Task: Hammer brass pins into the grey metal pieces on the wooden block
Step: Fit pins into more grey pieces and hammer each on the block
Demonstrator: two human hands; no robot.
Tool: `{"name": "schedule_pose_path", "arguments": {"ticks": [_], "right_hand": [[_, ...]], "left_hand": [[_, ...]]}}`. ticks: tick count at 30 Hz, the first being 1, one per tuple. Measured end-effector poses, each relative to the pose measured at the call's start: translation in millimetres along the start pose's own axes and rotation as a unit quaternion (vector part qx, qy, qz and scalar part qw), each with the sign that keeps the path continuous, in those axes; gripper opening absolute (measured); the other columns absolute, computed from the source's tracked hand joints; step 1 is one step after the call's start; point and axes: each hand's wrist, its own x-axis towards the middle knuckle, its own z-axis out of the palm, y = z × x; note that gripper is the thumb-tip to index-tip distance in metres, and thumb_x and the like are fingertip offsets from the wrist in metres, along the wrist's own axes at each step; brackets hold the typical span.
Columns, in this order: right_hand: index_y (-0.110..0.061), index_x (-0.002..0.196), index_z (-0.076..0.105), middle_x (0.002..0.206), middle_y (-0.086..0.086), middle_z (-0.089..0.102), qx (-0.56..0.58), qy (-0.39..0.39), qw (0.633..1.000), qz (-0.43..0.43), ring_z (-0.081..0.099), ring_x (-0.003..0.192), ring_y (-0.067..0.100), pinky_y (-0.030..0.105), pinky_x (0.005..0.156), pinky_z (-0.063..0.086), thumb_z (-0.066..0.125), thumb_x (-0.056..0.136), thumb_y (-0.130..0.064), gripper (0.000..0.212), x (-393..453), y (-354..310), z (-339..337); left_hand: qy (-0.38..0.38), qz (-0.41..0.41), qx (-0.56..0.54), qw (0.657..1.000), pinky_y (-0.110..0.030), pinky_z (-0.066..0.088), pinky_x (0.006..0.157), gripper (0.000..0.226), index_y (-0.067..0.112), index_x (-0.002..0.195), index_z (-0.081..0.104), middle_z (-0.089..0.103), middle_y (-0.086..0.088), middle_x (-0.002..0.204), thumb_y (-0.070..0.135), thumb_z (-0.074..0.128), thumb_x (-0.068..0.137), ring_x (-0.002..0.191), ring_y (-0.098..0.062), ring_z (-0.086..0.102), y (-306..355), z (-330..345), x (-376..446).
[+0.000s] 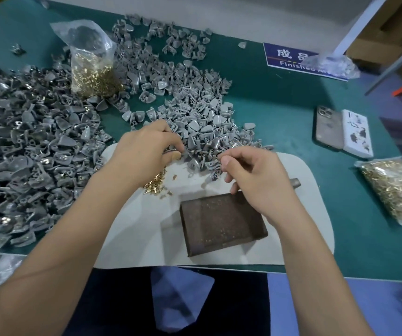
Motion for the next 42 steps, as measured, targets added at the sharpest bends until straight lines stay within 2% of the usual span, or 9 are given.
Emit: {"name": "schedule_pose_path", "arguments": {"ticks": [8, 13, 16, 21, 25, 28, 33, 39, 42], "right_hand": [[-0.015, 0.082, 0.072, 0.065, 0.000, 0.067, 0.135, 0.051, 0.989, 0.014, 0.062, 0.053, 0.012, 0.022, 0.046, 0.049, 0.068, 0.098, -0.019, 0.017, -27, 1, 2], [-0.004, 0.095, 0.075, 0.077, 0.009, 0.073, 0.261, 0.067, 0.962, 0.034, 0.073, 0.071, 0.019, 0.023, 0.051, 0.054, 0.071, 0.093, -0.003, 0.004, -49, -1, -4], [-0.003, 0.099, 0.075, 0.079, 0.011, 0.073, 0.287, 0.070, 0.955, 0.031, 0.074, 0.074, 0.018, 0.023, 0.052, 0.055, 0.069, 0.093, 0.002, 0.010, -65, -1, -6], [-0.020, 0.090, 0.077, 0.068, -0.005, 0.069, 0.160, 0.083, 0.983, -0.017, 0.062, 0.057, 0.006, 0.021, 0.049, 0.049, 0.073, 0.093, -0.008, 0.013, -88, 6, -5], [-0.026, 0.086, 0.075, 0.078, -0.013, 0.073, 0.048, 0.110, 0.991, -0.058, 0.066, 0.072, 0.004, 0.016, 0.069, 0.050, 0.074, 0.092, -0.012, 0.015, -99, 13, 2], [-0.027, 0.086, 0.074, 0.080, -0.014, 0.073, 0.025, 0.113, 0.992, -0.056, 0.066, 0.074, 0.006, 0.016, 0.069, 0.049, 0.073, 0.093, -0.016, 0.013, -103, 18, 4], [-0.029, 0.085, 0.073, 0.081, -0.014, 0.072, -0.010, 0.123, 0.990, -0.066, 0.065, 0.074, 0.007, 0.013, 0.068, 0.046, 0.072, 0.092, -0.021, 0.011, -105, 25, 0], [-0.032, 0.088, 0.073, 0.087, -0.019, 0.067, -0.144, 0.124, 0.976, -0.107, 0.058, 0.080, 0.005, 0.032, 0.073, 0.050, 0.071, 0.088, -0.032, 0.002, -102, 20, 0], [-0.030, 0.091, 0.075, 0.090, -0.016, 0.069, -0.159, 0.092, 0.976, -0.120, 0.062, 0.088, 0.009, 0.042, 0.077, 0.052, 0.072, 0.090, -0.026, 0.005, -93, 12, 4]], "left_hand": [[-0.007, 0.008, -0.029, 1.000, -0.036, 0.050, 0.075, 0.008, 0.041, 0.098, 0.068, 0.054, 0.015, 0.104, 0.045, 0.067, 0.091, 0.097, -0.010, 0.054, 15, -6, -2], [0.027, -0.012, -0.341, 0.940, -0.014, 0.048, 0.076, 0.006, 0.033, 0.095, 0.055, 0.071, 0.014, 0.097, 0.030, 0.060, 0.097, 0.096, -0.002, 0.065, 45, -21, -42], [0.006, 0.006, -0.412, 0.911, -0.017, 0.045, 0.070, 0.009, 0.026, 0.090, 0.058, 0.069, 0.007, 0.084, 0.021, 0.064, 0.095, 0.078, -0.005, 0.063, 72, -21, -77], [-0.013, -0.039, -0.380, 0.924, -0.020, 0.044, 0.060, 0.005, 0.031, 0.090, 0.062, 0.065, 0.005, 0.075, 0.030, 0.065, 0.087, 0.065, -0.010, 0.056, 99, -10, -106], [-0.021, -0.087, -0.325, 0.941, -0.016, 0.040, 0.056, 0.009, 0.033, 0.087, 0.058, 0.064, 0.016, 0.071, 0.036, 0.065, 0.083, 0.063, -0.002, 0.055, 106, -5, -103], [0.009, -0.102, -0.232, 0.967, -0.026, 0.046, 0.058, 0.012, 0.033, 0.085, 0.054, 0.063, 0.012, 0.066, 0.043, 0.056, 0.079, 0.063, -0.002, 0.057, 107, -3, -98], [0.023, -0.094, -0.227, 0.969, -0.032, 0.048, 0.060, 0.007, 0.032, 0.088, 0.055, 0.064, 0.008, 0.065, 0.039, 0.057, 0.089, 0.062, -0.005, 0.057, 100, -5, -101], [0.055, -0.057, -0.255, 0.964, -0.012, 0.038, 0.071, 0.016, 0.033, 0.098, 0.062, 0.059, 0.016, 0.083, 0.031, 0.069, 0.085, 0.083, 0.005, 0.051, 95, -3, -117], [0.060, -0.047, -0.243, 0.967, -0.019, 0.042, 0.073, 0.016, 0.033, 0.098, 0.064, 0.055, 0.015, 0.084, 0.029, 0.072, 0.084, 0.082, 0.002, 0.051, 97, 1, -116]]}}
